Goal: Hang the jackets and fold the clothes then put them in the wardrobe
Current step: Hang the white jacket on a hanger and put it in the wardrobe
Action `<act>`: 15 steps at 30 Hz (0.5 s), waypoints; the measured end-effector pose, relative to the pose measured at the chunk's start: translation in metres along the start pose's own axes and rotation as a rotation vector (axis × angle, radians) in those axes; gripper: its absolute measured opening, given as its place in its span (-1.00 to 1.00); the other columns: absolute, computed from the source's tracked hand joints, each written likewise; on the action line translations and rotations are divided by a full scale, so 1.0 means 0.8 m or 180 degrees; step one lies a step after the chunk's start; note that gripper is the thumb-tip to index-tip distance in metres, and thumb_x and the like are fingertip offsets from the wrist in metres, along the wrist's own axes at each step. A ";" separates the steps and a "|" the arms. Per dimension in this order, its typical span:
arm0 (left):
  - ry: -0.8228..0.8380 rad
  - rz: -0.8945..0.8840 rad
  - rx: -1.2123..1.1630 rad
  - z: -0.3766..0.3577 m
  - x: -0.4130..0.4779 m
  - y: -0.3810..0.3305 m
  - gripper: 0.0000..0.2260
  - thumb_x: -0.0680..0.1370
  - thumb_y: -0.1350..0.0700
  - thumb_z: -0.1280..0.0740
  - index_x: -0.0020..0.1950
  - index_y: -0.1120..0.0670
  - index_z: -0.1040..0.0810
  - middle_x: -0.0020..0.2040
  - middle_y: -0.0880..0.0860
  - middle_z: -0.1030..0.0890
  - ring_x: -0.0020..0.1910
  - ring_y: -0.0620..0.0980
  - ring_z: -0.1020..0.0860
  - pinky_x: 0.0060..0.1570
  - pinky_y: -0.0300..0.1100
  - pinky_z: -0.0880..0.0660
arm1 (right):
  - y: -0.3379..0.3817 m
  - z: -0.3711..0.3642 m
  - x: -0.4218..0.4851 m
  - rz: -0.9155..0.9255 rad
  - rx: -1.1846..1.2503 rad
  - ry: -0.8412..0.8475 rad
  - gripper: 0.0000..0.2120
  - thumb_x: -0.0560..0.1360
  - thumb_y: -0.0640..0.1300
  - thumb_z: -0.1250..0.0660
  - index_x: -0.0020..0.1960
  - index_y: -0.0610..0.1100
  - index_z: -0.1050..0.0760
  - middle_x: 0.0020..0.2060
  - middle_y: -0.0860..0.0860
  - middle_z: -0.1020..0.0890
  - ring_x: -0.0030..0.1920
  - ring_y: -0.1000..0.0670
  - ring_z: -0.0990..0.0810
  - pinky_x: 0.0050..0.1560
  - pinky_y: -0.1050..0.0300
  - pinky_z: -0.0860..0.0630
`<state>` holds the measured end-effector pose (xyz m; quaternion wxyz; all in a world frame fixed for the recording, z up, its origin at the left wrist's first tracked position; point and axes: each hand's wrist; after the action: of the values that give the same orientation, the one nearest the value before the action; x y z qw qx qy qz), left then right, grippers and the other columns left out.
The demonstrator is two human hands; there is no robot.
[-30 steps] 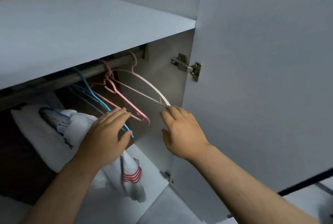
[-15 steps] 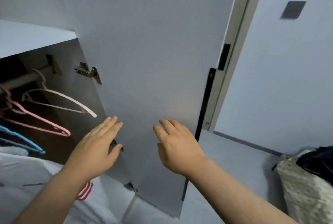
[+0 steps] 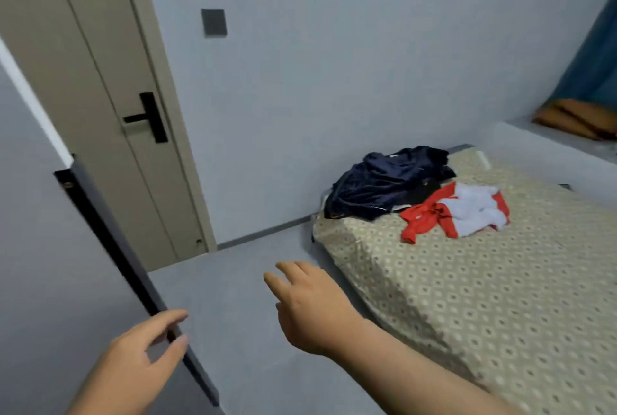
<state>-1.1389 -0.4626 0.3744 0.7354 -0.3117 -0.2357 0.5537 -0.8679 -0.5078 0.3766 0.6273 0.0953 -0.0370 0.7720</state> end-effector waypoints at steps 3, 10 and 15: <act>0.0553 -0.0273 -0.0204 -0.051 0.034 -0.038 -0.66 0.55 0.11 -0.41 -0.01 -0.41 -0.54 0.11 -0.26 -0.61 0.23 -0.09 -0.55 0.20 -0.12 -0.43 | -0.053 0.015 -0.047 -0.0669 0.0000 -0.0066 -0.62 0.52 -0.11 -0.22 0.33 -0.14 -0.41 0.23 -0.14 -0.48 0.17 -0.22 -0.45 0.15 -0.13 -0.44; 0.1152 -0.0916 -0.0263 -0.165 0.088 -0.156 -0.73 0.59 0.05 -0.35 0.28 -0.19 -0.52 0.20 -0.26 -0.49 0.20 -0.24 -0.42 0.18 -0.22 -0.34 | -0.160 0.062 -0.162 -0.2079 0.0028 -0.0538 -0.53 0.48 -0.15 -0.34 0.38 -0.17 -0.47 0.25 -0.14 -0.54 0.24 -0.22 -0.49 0.27 -0.08 -0.42; 0.1628 -0.1252 -0.0240 -0.248 0.124 -0.250 -0.75 0.59 0.12 -0.35 0.22 -0.14 -0.55 0.16 -0.21 -0.55 0.20 -0.22 -0.48 0.21 -0.25 -0.36 | -0.233 0.058 -0.216 -0.2468 0.0057 -0.0294 -0.48 0.55 -0.05 -0.27 0.49 -0.09 -0.33 0.39 -0.08 -0.43 0.36 -0.16 -0.39 0.36 0.01 -0.30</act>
<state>-0.8409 -0.4450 0.3807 0.8516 -0.4162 -0.1194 0.2956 -0.6475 -0.6427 0.3769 0.8693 0.1423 -0.0197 0.4729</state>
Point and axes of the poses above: each hand's wrist, its own x-axis towards the middle knuckle, its own z-axis out of the back of the hand, y = z × x
